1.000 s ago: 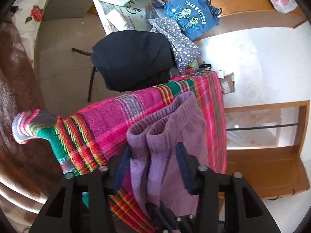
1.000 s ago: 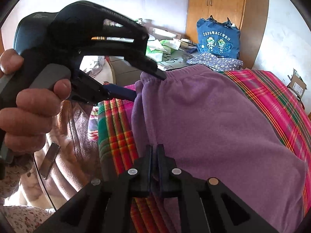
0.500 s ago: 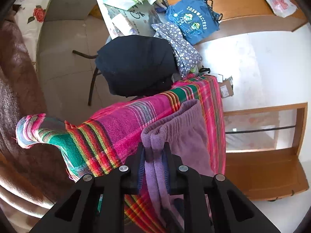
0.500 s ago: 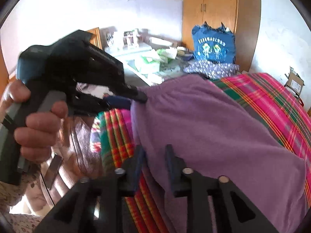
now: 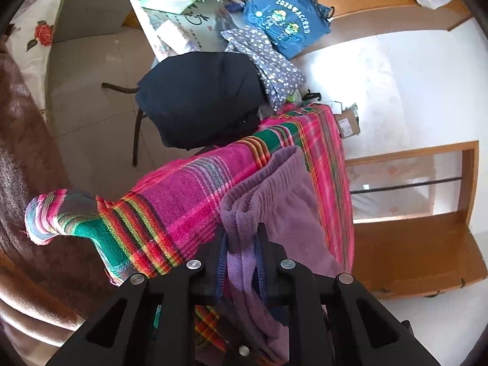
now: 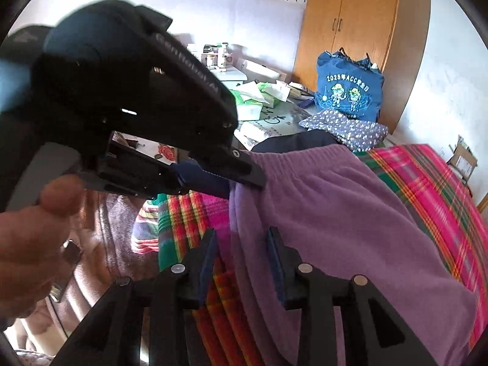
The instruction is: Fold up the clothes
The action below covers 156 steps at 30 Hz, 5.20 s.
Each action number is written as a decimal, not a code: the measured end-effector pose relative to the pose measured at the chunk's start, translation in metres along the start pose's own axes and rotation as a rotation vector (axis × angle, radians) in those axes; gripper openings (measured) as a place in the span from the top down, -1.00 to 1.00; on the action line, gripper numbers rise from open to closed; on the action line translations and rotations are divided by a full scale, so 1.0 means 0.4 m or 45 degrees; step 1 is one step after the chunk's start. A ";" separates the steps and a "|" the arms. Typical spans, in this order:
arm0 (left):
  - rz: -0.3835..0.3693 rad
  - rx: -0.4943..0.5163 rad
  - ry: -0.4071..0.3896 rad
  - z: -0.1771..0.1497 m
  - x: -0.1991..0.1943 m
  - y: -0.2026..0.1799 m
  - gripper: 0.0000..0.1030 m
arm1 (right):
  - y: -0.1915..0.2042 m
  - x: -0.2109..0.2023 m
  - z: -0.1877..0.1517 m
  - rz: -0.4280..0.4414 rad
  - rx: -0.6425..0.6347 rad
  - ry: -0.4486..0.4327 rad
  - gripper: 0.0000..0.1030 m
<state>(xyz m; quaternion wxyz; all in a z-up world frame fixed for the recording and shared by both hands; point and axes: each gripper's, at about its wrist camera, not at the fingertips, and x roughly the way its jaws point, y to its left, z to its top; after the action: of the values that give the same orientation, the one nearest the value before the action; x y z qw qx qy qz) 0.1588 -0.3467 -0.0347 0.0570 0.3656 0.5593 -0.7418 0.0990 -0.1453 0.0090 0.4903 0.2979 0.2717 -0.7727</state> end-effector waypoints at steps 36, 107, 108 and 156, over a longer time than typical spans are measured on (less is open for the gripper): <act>-0.192 0.104 0.433 0.159 0.138 -0.046 0.03 | -0.043 -0.013 0.012 0.007 0.124 -0.065 0.86; -0.118 0.470 0.552 0.091 0.143 -0.418 0.77 | -0.136 -0.259 -0.035 0.034 0.418 -0.324 0.87; -0.118 0.483 0.554 0.079 0.144 -0.431 0.77 | -0.139 -0.271 -0.043 0.031 0.427 -0.334 0.87; 0.111 0.697 0.925 -0.362 0.448 -0.614 0.52 | -0.307 -0.457 -0.458 -0.083 0.904 -0.224 0.29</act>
<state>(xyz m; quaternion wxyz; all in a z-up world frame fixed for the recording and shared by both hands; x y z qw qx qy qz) -0.0231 -0.0720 0.0348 -0.2106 0.6269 0.3105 -0.6828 0.0840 0.1399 0.0338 0.3529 0.3732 -0.0474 -0.8567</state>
